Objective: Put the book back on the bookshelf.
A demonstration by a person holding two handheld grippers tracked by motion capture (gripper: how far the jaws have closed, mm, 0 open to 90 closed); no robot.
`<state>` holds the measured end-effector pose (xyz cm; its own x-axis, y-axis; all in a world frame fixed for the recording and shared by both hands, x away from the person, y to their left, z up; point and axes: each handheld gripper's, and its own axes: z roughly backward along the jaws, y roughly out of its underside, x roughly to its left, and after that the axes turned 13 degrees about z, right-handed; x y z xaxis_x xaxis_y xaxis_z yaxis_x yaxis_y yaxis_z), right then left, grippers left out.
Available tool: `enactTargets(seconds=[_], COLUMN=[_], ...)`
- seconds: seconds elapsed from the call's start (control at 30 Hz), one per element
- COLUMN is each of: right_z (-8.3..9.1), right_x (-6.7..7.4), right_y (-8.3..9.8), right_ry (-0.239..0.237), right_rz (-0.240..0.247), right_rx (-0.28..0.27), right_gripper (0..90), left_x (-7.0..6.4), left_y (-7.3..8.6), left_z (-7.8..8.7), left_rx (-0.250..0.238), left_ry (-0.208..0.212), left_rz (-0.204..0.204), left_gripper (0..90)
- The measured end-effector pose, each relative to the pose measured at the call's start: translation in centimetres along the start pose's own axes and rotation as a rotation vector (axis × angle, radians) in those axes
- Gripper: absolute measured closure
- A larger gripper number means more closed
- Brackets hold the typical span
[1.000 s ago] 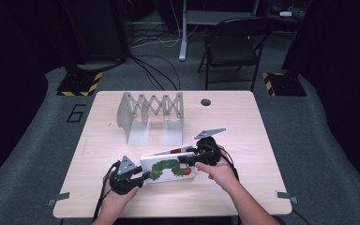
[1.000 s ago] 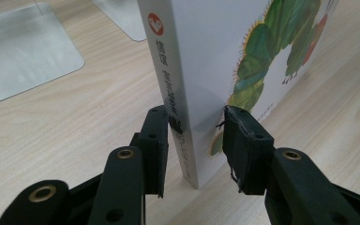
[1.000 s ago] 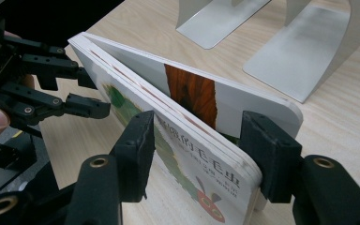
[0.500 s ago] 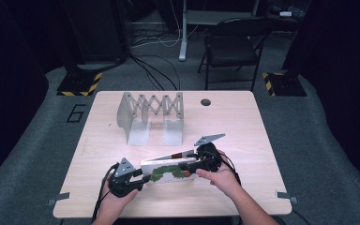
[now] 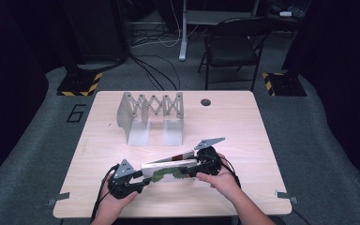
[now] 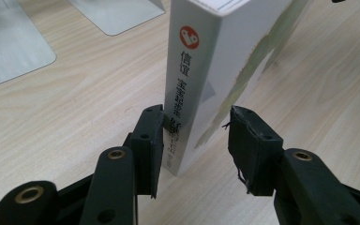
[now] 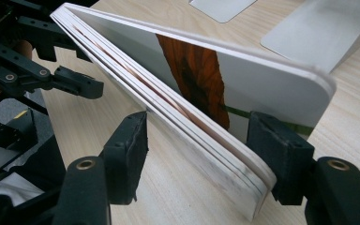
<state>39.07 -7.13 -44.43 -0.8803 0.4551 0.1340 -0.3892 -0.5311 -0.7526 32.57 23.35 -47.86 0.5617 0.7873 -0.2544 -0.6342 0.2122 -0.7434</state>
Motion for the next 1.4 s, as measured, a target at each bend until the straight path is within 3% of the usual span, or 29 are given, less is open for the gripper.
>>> enactTargets(seconds=[0.17,0.37,0.5,0.67,0.73,0.97,1.0,1.23,1.4], right_z=[0.0,-0.1,0.0,0.0,0.1,0.1,0.1,0.6,0.7], right_x=[-0.2,-0.2,-0.4,-0.4,-0.3,-0.4,-0.5,-0.7,-1.0], right_y=[0.3,0.4,0.6,0.7,0.7,1.1,1.2,1.7,2.1], right_ry=[0.007,0.006,-0.004,-0.004,-0.003,0.009,0.009,0.028,0.049], right_rz=[0.019,0.007,0.006,0.007,-0.014,-0.017,-0.018,-0.052,-0.049], right_rx=[0.014,0.022,0.029,0.031,0.035,0.032,0.031,0.027,0.024], right_gripper=[38.9,41.8,43.4,43.5,43.4,42.8,42.6,42.8,43.4], left_x=[-0.1,0.2,0.1,0.4,0.6,0.8,0.6,0.0,0.0], left_y=[0.1,0.0,-0.1,-0.2,-0.4,-0.8,-0.8,-1.4,-1.6], left_z=[0.0,0.0,-0.2,-0.5,-0.6,-1.2,-1.4,-2.0,-2.3], left_rx=[-0.002,-0.002,-0.001,-0.010,-0.012,0.003,-0.001,-0.011,-0.010], left_ry=[0.003,0.014,-0.002,0.012,0.019,0.044,0.054,0.074,0.080], left_rz=[-0.002,-0.003,-0.003,0.021,0.024,-0.002,0.012,-0.046,-0.043], left_gripper=[55.7,54.5,44.4,41.2,41.2,43.6,43.7,48.6,48.9])
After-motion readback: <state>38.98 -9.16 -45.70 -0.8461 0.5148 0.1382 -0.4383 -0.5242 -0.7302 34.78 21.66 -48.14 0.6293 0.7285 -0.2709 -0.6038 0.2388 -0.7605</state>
